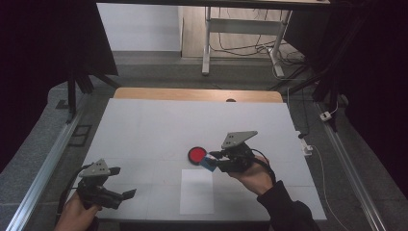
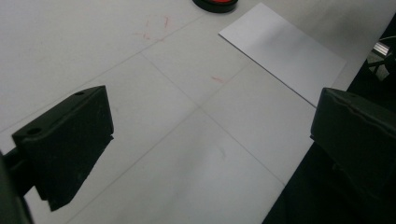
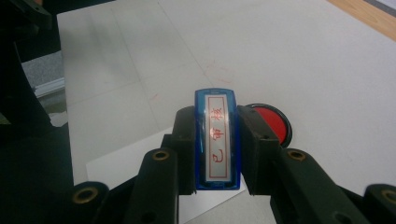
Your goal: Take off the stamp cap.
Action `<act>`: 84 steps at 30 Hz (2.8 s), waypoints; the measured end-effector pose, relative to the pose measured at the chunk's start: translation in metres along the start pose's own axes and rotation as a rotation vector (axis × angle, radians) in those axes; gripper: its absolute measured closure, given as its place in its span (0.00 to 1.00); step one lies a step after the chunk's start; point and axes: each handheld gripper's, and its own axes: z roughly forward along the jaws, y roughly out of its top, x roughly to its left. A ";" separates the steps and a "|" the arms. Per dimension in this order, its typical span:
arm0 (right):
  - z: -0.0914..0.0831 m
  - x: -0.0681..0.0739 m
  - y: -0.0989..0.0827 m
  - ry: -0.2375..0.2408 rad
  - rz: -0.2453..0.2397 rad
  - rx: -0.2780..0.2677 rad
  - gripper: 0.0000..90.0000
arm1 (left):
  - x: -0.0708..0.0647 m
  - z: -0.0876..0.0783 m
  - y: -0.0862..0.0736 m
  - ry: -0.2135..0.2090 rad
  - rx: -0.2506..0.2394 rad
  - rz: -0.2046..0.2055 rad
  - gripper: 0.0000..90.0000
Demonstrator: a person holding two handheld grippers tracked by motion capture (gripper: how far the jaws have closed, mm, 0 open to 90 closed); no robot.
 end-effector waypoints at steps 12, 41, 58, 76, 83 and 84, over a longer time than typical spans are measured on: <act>-0.004 -0.001 0.001 0.014 -0.007 -0.021 0.79 | 0.000 0.023 0.021 -0.071 0.001 0.046 0.00; -0.008 -0.001 0.005 0.018 -0.036 -0.030 0.79 | -0.010 0.062 0.071 -0.143 -0.011 0.159 0.00; -0.010 0.002 0.008 0.039 -0.040 -0.040 0.79 | -0.021 0.092 0.103 -0.242 -0.001 0.280 0.00; -0.009 0.008 0.010 0.092 -0.073 -0.044 0.79 | -0.041 0.123 0.118 -0.342 -0.007 0.337 0.00; -0.006 0.012 0.009 0.138 -0.085 -0.054 0.79 | -0.044 0.127 0.111 -0.350 0.003 0.373 0.00; -0.005 0.012 0.010 0.142 -0.089 -0.052 0.79 | -0.045 0.127 0.111 -0.353 0.002 0.372 0.00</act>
